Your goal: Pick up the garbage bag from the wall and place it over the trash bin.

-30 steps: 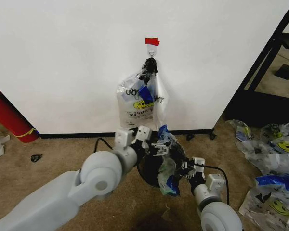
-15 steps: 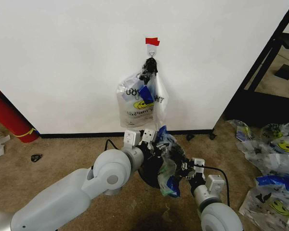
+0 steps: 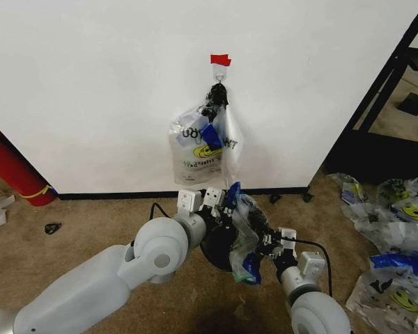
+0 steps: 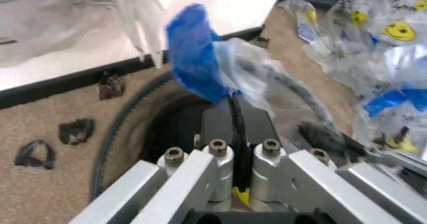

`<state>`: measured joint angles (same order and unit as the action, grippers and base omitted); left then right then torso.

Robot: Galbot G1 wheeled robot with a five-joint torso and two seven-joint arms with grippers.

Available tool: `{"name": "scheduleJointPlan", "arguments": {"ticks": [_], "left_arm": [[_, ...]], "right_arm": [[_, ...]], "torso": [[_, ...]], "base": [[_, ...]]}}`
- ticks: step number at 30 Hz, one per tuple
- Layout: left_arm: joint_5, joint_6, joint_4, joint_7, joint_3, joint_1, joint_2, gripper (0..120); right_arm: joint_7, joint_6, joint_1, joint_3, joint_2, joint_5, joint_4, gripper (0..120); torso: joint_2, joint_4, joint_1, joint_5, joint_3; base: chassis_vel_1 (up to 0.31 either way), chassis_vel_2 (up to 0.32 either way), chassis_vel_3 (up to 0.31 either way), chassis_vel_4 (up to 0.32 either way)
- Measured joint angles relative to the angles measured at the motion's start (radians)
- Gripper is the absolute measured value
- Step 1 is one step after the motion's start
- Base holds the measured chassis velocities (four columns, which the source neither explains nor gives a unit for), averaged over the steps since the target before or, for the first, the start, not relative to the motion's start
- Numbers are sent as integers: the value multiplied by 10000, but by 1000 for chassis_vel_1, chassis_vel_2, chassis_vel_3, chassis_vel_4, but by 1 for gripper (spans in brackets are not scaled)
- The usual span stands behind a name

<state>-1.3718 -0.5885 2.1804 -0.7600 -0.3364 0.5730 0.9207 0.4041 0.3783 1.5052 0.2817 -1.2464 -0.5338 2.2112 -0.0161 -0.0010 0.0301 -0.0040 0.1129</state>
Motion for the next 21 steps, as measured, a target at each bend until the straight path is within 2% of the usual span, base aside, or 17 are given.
{"name": "scheduleJointPlan", "arguments": {"ticks": [12,21], "left_arm": [[547,107,-821,443,448,129,-369,0],[673,206,-871,754,1039,377,-732,0]], "right_arm": [[-448,-285,293,231,99,-367,321,1],[-1102,-669,566,85,232,62,-111,1]], "torso": [[0,0,0,-1,0],[0,-1,-1,-1,0]], "base": [[0,0,0,0],[0,0,0,0]]}}
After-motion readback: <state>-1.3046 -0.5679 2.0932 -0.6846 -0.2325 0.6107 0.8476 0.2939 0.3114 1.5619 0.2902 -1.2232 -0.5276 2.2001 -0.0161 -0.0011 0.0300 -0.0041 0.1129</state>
